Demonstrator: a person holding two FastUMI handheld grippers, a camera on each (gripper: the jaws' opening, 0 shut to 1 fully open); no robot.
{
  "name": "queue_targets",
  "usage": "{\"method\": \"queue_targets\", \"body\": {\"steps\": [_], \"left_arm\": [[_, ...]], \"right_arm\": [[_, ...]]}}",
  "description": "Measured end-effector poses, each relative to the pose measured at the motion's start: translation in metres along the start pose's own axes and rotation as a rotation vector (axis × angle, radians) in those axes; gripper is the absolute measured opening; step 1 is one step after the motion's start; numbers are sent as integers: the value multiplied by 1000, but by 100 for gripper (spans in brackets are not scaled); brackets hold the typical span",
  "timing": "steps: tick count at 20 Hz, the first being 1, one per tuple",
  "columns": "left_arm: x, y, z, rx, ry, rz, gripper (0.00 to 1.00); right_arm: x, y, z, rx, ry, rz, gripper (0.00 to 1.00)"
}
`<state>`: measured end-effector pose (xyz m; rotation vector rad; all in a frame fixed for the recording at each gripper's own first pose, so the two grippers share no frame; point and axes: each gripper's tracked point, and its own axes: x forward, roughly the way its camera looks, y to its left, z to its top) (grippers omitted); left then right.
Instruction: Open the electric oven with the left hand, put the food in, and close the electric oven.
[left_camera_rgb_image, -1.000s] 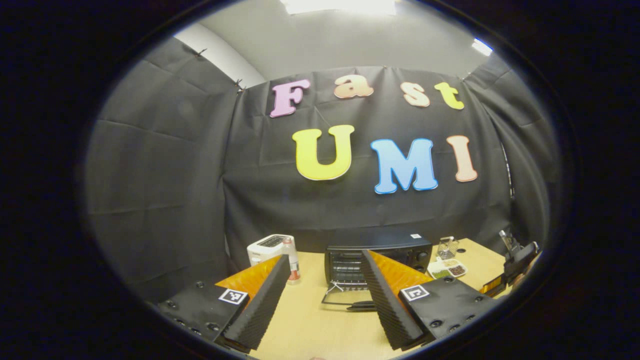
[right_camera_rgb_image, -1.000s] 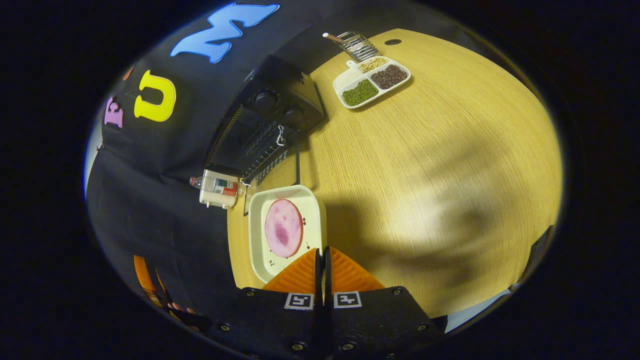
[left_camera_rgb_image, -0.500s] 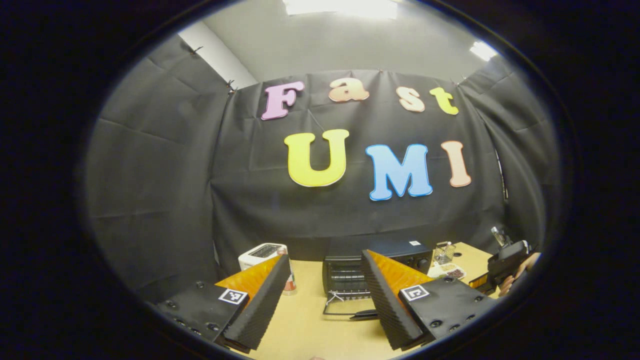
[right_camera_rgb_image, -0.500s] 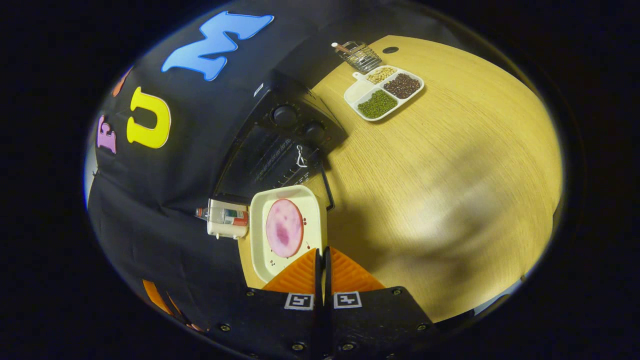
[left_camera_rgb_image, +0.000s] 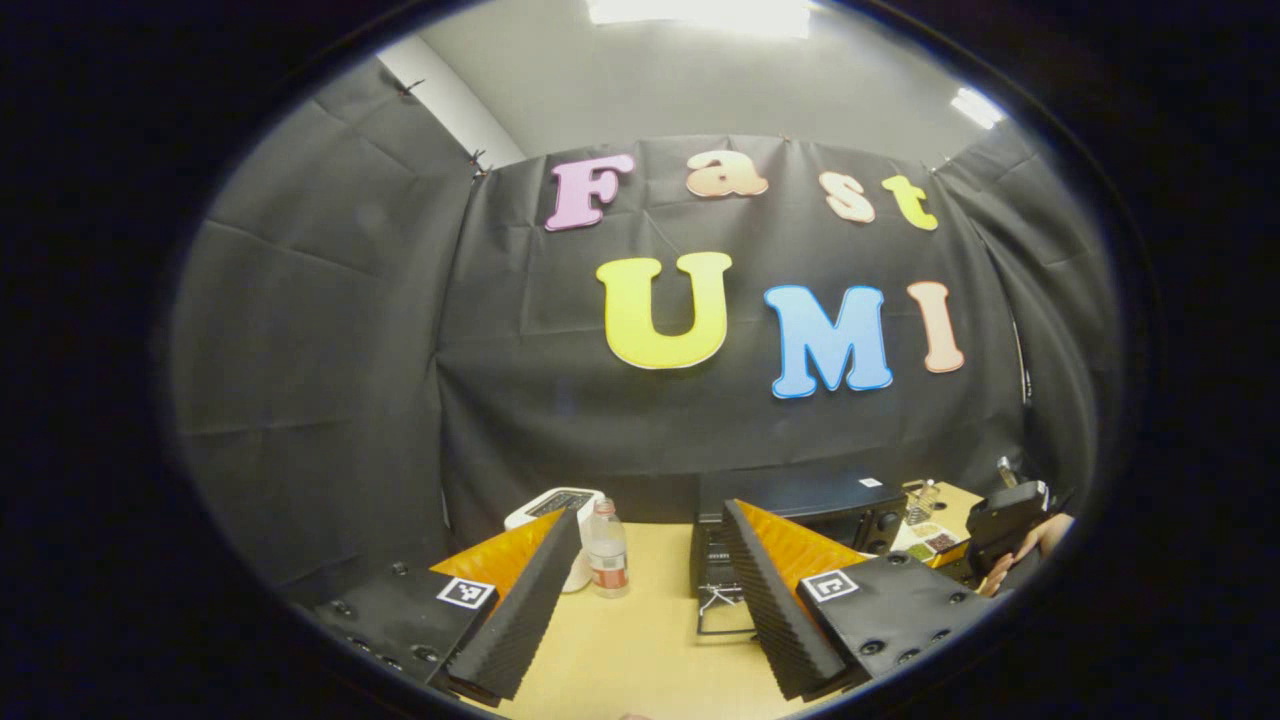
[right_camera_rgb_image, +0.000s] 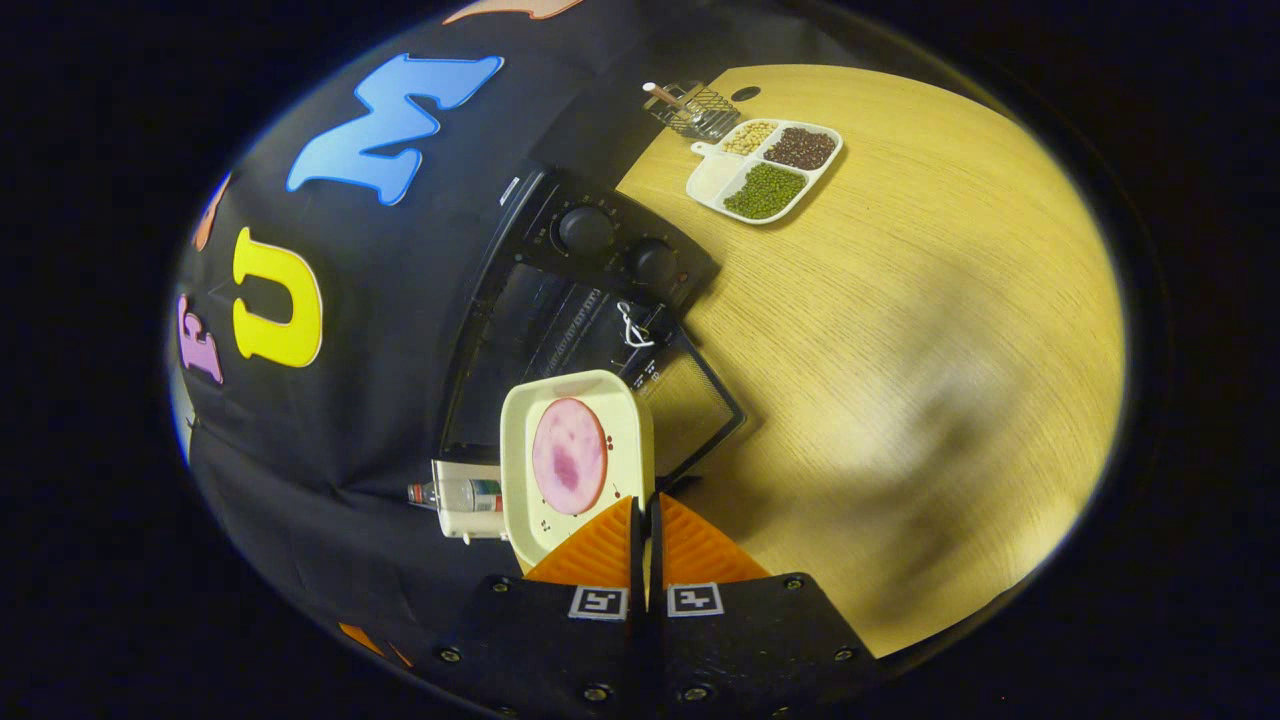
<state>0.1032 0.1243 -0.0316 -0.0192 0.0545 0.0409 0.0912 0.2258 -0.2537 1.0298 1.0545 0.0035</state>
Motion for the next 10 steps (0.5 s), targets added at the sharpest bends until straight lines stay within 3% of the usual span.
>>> {"method": "queue_targets", "body": {"steps": [10], "left_arm": [[18, 55, -11, -2, 7, 34, 96]], "right_arm": [[55, 40, -1, 258, -94, 45, 1]]}}
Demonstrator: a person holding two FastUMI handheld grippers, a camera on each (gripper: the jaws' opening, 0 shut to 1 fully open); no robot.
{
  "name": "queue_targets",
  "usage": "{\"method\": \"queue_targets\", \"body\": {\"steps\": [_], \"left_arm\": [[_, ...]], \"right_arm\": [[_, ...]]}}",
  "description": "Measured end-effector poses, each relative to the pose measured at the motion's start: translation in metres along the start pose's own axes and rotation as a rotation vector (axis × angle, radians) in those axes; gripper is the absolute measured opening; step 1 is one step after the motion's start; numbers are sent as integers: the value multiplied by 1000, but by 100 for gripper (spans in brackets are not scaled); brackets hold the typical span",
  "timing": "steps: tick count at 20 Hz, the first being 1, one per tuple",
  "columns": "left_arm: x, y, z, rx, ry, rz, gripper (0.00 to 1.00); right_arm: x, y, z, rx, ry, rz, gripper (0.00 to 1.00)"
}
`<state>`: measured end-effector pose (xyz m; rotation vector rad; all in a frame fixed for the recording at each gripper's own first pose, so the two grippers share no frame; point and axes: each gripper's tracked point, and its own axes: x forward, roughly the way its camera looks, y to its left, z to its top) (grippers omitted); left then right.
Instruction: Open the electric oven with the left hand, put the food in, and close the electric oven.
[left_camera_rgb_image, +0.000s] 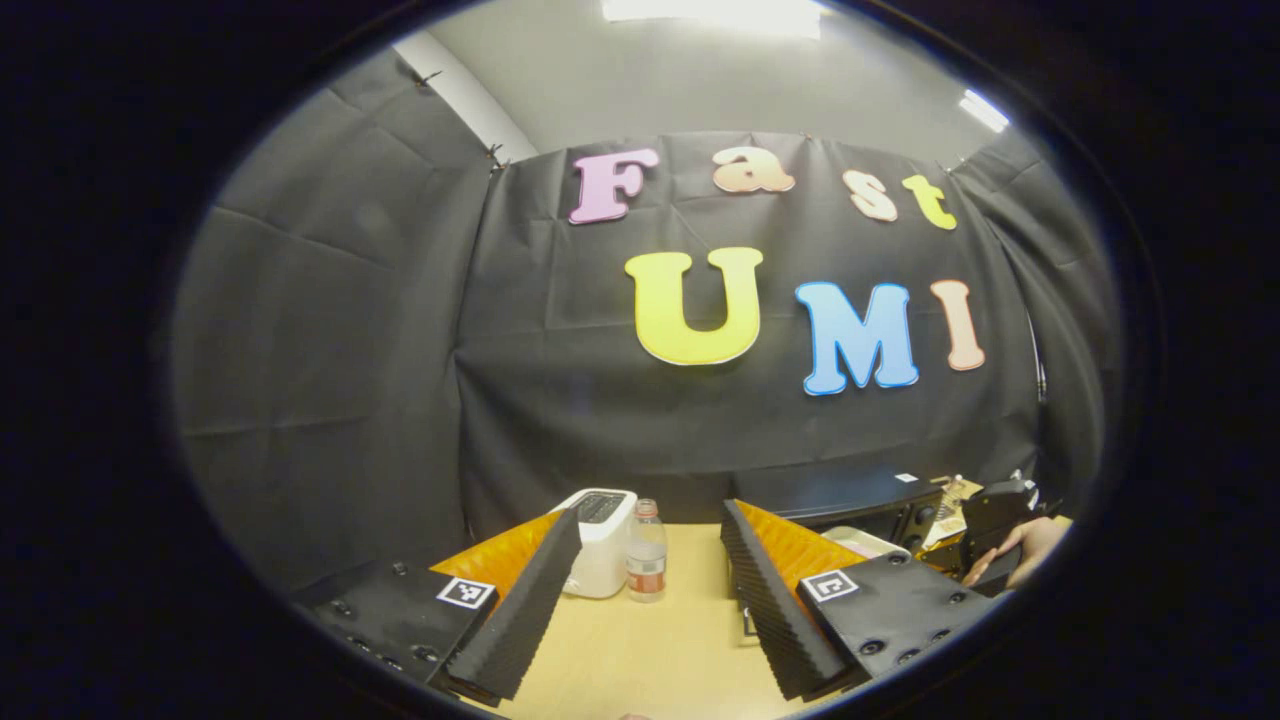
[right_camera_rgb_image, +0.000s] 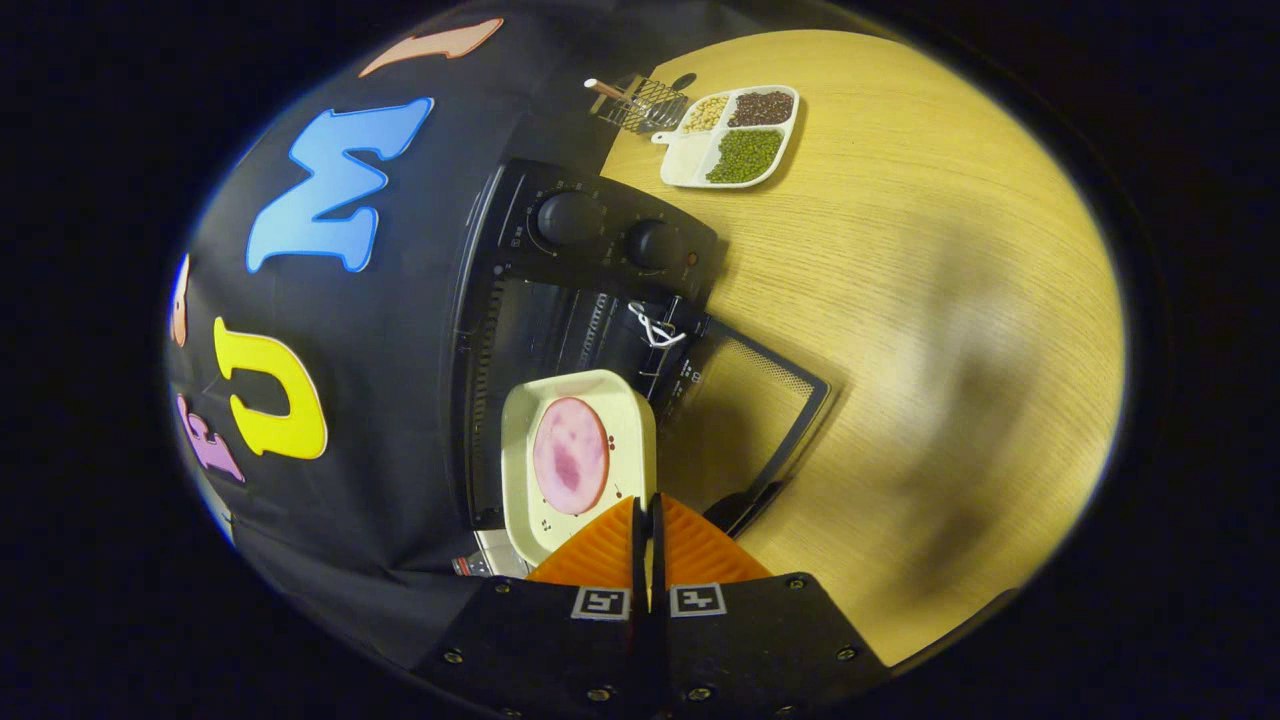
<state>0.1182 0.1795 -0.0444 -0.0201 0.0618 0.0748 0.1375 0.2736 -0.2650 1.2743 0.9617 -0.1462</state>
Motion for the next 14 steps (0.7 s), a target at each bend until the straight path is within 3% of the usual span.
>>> {"method": "queue_targets", "body": {"steps": [12, 13, 14], "left_arm": [[0, 49, -18, 16, 52, 82, 100], [0, 53, -20, 18, 56, 89, 95], [0, 56, -21, 19, 61, 95, 100]], "right_arm": [[64, 31, 19, 208, -146, 18, 1], [68, 34, 19, 219, -149, 23, 1], [73, 36, 18, 225, -153, 22, 1]]}}
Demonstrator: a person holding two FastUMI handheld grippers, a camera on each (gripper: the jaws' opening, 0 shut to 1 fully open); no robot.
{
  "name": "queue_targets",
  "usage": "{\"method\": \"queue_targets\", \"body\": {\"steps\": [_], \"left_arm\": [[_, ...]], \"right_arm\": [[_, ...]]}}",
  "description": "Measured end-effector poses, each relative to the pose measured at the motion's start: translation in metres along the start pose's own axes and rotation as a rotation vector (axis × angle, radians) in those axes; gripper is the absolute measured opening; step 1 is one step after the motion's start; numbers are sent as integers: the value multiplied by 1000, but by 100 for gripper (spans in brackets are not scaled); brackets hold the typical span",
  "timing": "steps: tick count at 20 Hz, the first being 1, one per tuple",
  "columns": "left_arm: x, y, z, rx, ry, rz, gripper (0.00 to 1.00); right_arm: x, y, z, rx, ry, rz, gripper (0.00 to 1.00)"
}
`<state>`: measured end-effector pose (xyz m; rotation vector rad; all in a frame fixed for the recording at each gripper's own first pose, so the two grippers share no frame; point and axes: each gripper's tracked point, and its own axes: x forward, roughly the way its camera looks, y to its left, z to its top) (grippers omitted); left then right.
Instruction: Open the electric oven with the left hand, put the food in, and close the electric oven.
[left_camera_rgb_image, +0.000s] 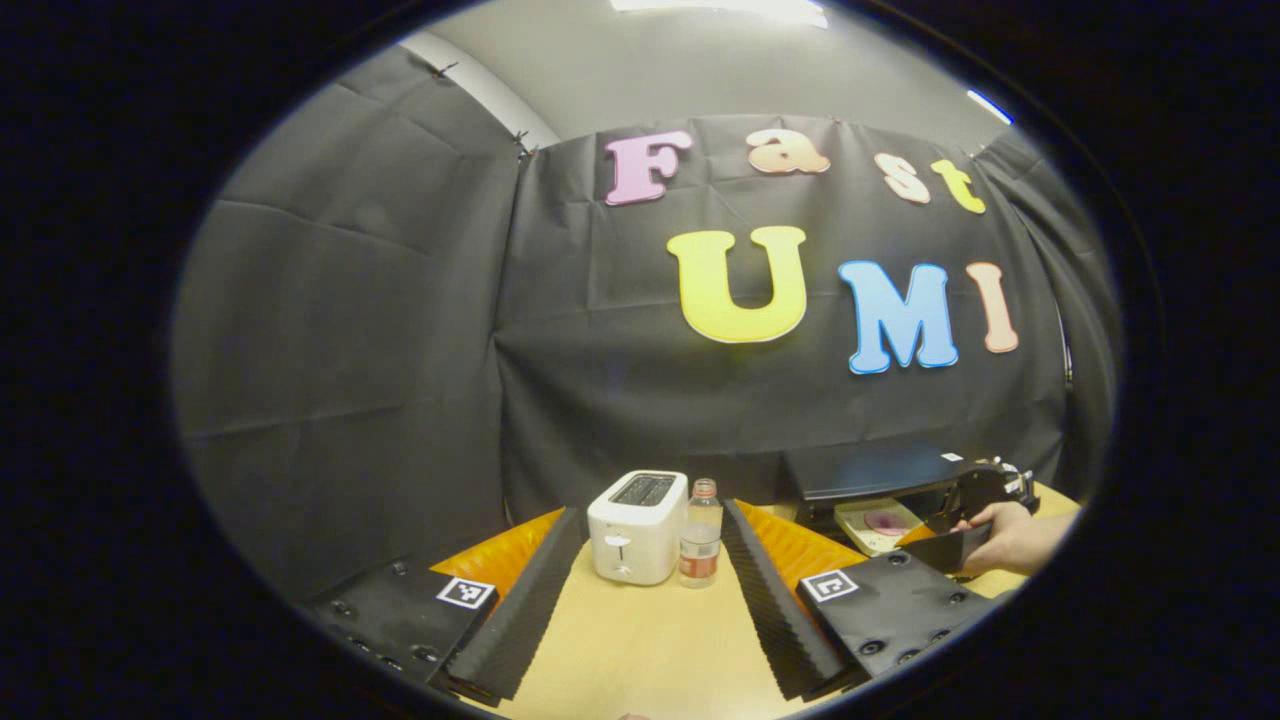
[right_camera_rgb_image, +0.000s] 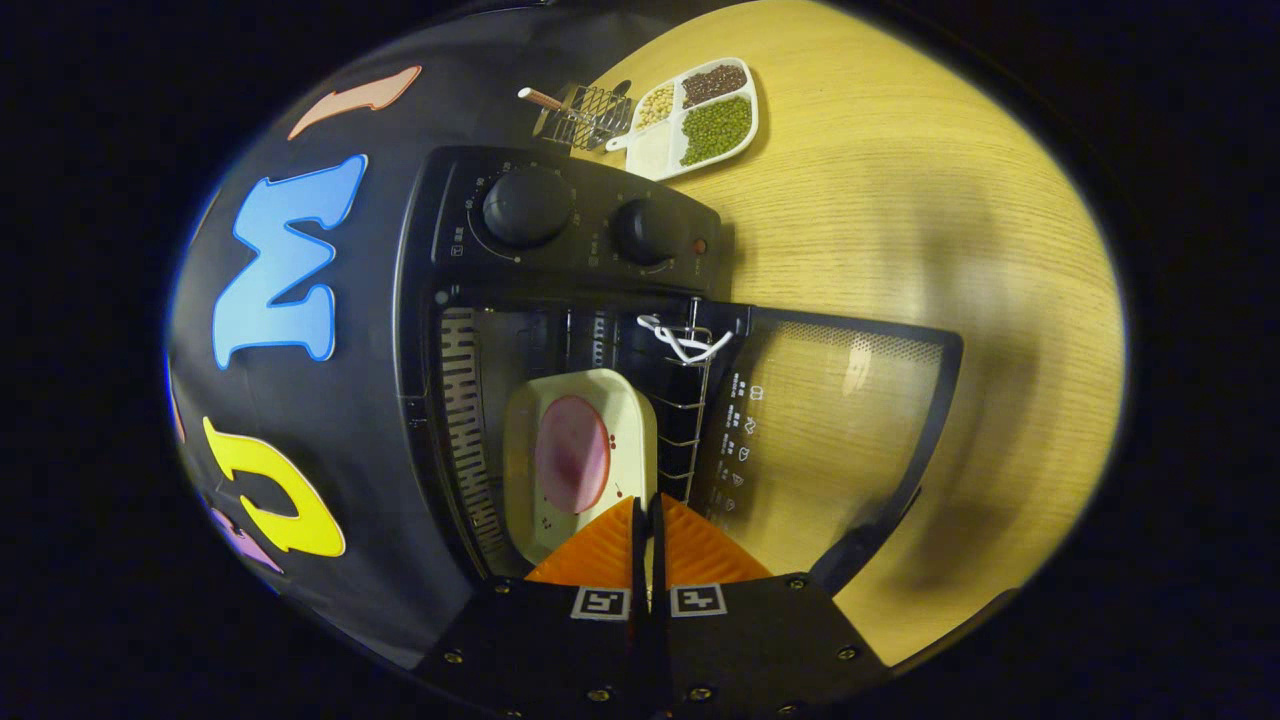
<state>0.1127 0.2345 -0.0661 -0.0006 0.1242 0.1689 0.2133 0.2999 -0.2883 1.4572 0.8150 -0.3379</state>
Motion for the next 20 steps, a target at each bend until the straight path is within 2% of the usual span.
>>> {"method": "queue_targets", "body": {"steps": [1, 3, 4, 7, 8, 9, 10, 13, 14, 15, 16, 17, 18, 19, 20], "left_arm": [[1, 3, 0, 1, 1, 7, 95], [1, 10, -1, 6, 3, 20, 96], [1, 13, -2, 8, 4, 27, 100], [1, 19, -5, 3, 12, 44, 95], [0, 21, -4, 3, 13, 47, 100], [0, 22, -5, 4, 16, 49, 95], [1, 23, -6, 3, 18, 48, 95], [4, 14, -7, -9, 18, 31, 95], [4, 10, -6, -10, 15, 22, 95], [5, 5, -6, -11, 14, 10, 95], [6, -3, -7, -13, 13, -3, 100], [6, -10, -6, -16, 11, -18, 100], [7, -18, -6, -18, 10, -32, 100], [8, -26, -5, -22, 9, -46, 90], [7, -35, -6, -27, 9, -61, 90]], "right_arm": [[4, 1, -1, 2, -5, 0, 1], [12, 4, -3, 3, -21, 5, 1], [15, 5, -2, 1, -32, 10, 1], [20, 9, 0, 10, -58, 19, 3], [22, 13, -1, 18, -60, 38, 3], [21, 18, -5, 20, -51, 60, 5], [21, 20, -8, 14, -33, 64, 10], [14, 23, -18, -8, 20, 93, 11], [10, 28, -19, -23, 28, 124, 14], [6, 31, -22, -45, 41, 142, 22], [-1, 35, -22, -66, 50, 162, 44], [-7, 39, -24, -86, 58, 183, 56], [-14, 40, -26, -111, 63, 194, 79], [-23, 39, -22, -148, 63, 202, 89], [-30, 38, -21, -192, 60, 206, 96]]}}
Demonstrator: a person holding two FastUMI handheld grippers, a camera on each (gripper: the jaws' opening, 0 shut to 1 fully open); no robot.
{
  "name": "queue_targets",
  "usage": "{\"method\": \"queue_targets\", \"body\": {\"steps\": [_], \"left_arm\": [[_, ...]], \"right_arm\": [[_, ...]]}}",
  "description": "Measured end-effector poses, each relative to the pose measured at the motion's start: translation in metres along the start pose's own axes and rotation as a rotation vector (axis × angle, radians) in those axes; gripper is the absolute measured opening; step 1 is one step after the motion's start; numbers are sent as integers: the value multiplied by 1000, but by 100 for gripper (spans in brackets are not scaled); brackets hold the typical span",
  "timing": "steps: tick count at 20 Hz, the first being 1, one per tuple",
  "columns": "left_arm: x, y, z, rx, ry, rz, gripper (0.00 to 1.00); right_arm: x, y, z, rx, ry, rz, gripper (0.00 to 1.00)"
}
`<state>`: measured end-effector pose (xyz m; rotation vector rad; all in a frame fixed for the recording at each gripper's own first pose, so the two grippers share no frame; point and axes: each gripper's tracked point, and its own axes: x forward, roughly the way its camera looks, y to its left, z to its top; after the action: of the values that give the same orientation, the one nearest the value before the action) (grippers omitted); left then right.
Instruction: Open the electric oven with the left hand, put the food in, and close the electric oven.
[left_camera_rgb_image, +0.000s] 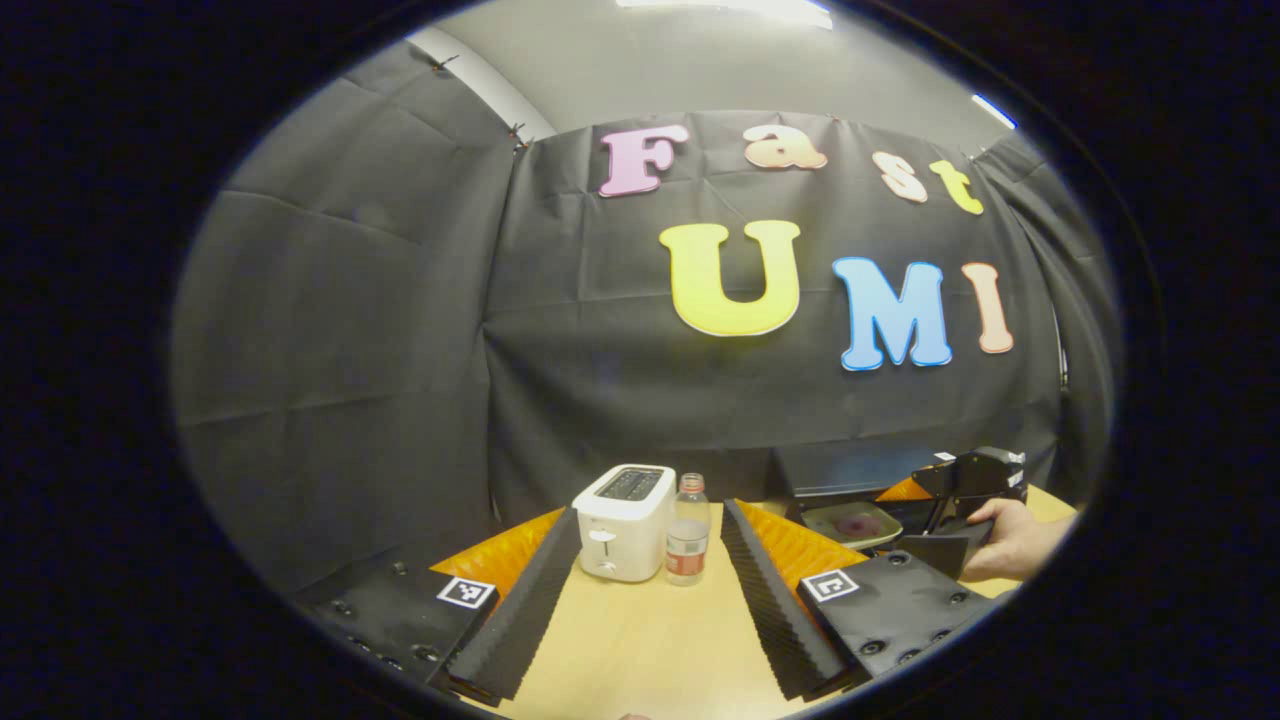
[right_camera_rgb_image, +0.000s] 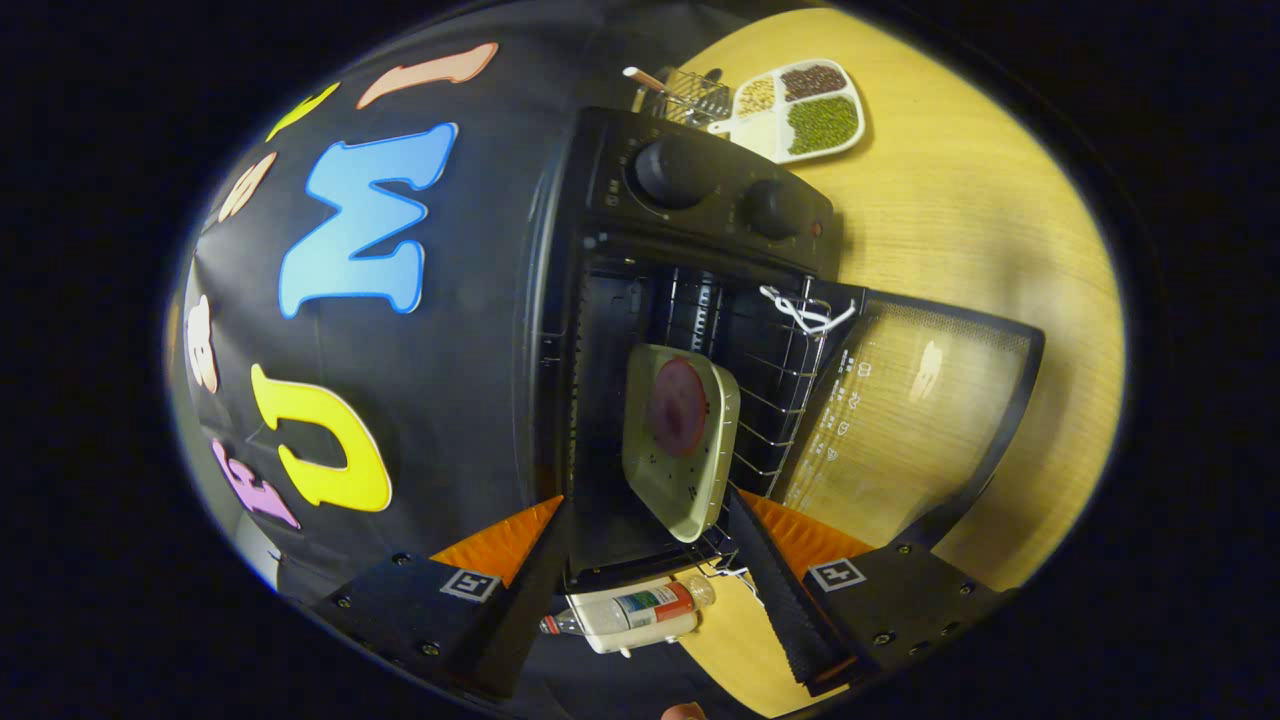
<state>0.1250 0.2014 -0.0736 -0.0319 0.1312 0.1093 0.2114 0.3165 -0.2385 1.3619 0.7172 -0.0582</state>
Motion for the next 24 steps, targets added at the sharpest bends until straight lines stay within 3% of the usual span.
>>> {"method": "queue_targets", "body": {"steps": [6, 7, 8, 17, 18, 19, 21, 23, 24], "left_arm": [[0, -60, -11, -6, 16, -97, 90], [-1, -70, -13, -7, 21, -113, 100], [-2, -81, -17, -9, 28, -129, 90], [-11, -166, -48, -9, 97, -247, 90], [-12, -175, -53, -8, 106, -259, 100], [-12, -182, -57, -6, 114, -269, 90], [-11, -195, -67, -1, 132, -288, 100], [-10, -206, -78, 4, 155, -304, 96], [-10, -212, -84, 4, 166, -312, 100]], "right_arm": [[-54, -8, 23, -235, -2, 5, 96], [-63, -7, 29, -276, -6, 9, 97], [-71, -7, 35, -316, -12, 17, 96], [-149, -17, 105, -641, -124, 24, 97], [-158, -17, 113, -676, -143, 22, 97], [-166, -19, 120, -710, -162, 23, 97], [-183, -19, 134, -781, -201, 17, 96], [-199, -20, 148, -850, -242, 12, 96], [-208, -20, 156, -885, -268, 7, 97]]}}
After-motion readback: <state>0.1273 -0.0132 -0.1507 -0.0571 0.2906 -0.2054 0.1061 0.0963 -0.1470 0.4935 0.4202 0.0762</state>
